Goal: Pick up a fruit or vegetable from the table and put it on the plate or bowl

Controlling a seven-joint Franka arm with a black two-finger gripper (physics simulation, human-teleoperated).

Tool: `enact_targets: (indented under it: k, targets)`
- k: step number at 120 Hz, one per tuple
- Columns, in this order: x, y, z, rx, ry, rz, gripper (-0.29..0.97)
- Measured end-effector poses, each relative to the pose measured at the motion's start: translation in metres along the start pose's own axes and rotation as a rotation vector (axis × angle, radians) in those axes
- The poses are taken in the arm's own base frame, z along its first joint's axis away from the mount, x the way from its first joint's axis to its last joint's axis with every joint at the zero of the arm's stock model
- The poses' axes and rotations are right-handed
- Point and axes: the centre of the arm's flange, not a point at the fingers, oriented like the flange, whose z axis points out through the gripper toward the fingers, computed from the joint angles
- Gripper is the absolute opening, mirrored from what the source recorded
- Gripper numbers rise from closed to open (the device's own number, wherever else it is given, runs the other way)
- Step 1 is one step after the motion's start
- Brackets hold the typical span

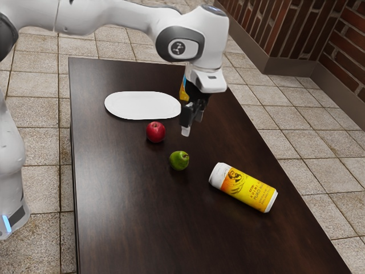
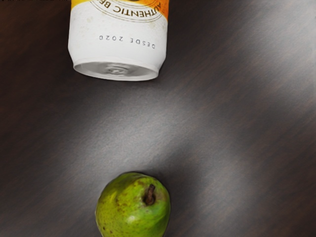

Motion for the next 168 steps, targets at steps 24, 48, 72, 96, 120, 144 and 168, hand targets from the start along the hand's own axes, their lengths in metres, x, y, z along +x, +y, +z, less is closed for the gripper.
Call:
enact_targets:
  k: [24, 48, 72, 96, 120, 144, 168]
  targets:
    - [-0.004, -0.001, 0.020, -0.016, -0.015, 0.082, 0.68]
    - [-0.014, 0.000, 0.052, -0.054, -0.062, 0.142, 0.68]
    - [-0.019, 0.000, 0.071, -0.065, -0.079, 0.187, 0.68]
    - [-0.021, -0.014, 0.078, -0.038, -0.076, 0.214, 0.68]
    - [-0.021, -0.019, 0.097, -0.044, -0.077, 0.237, 0.68]
    - [-0.025, -0.022, 0.122, -0.059, -0.089, 0.251, 0.68]
    - [-0.027, -0.021, 0.133, -0.056, -0.088, 0.263, 0.68]
